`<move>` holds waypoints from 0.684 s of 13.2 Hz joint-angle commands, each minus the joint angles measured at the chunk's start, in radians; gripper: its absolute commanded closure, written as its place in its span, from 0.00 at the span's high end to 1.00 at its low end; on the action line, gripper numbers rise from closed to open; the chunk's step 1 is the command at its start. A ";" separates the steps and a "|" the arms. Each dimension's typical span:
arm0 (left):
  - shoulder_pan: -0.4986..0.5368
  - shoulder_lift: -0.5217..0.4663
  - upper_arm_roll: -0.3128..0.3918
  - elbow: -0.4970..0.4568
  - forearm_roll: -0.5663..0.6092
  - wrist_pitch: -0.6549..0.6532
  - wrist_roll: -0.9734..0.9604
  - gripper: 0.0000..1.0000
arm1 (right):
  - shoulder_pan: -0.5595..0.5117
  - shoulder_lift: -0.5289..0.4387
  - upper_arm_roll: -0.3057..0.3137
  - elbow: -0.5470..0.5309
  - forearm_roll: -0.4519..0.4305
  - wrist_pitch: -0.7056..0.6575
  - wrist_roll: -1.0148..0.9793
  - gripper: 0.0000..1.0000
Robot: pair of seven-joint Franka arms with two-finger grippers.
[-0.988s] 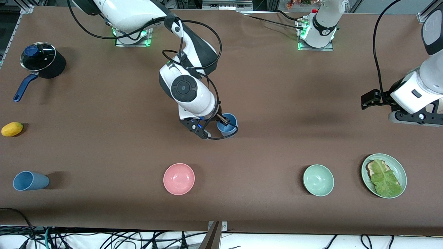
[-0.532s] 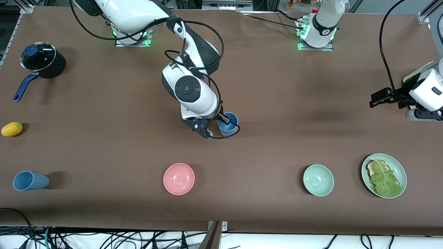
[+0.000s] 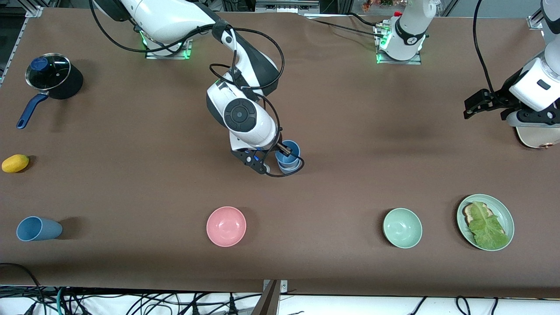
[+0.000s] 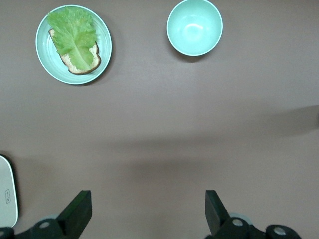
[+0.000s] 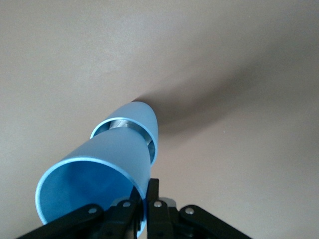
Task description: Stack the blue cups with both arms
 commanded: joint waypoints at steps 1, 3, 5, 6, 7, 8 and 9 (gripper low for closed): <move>-0.007 -0.006 0.014 -0.010 -0.023 0.012 0.017 1.00 | 0.014 0.007 -0.003 0.019 0.004 -0.014 0.013 0.00; -0.005 -0.006 0.014 -0.010 -0.023 0.010 0.017 1.00 | 0.014 0.007 -0.003 0.008 0.007 -0.008 0.016 0.16; -0.008 -0.006 0.013 -0.010 -0.023 0.010 0.017 1.00 | 0.014 0.007 -0.004 0.006 0.000 -0.014 0.020 0.64; -0.008 -0.006 0.011 -0.008 -0.024 0.010 0.017 1.00 | 0.014 0.007 -0.004 0.008 -0.002 -0.014 0.020 0.82; -0.008 -0.006 0.011 -0.008 -0.024 0.010 0.017 1.00 | 0.014 0.007 -0.006 0.008 -0.002 -0.012 0.020 1.00; -0.008 -0.006 0.011 -0.010 -0.024 0.010 0.017 1.00 | 0.013 0.007 -0.006 0.011 -0.002 -0.012 0.014 1.00; -0.007 -0.006 0.011 -0.010 -0.024 0.010 0.017 1.00 | 0.005 0.004 -0.007 0.017 0.000 -0.017 0.007 1.00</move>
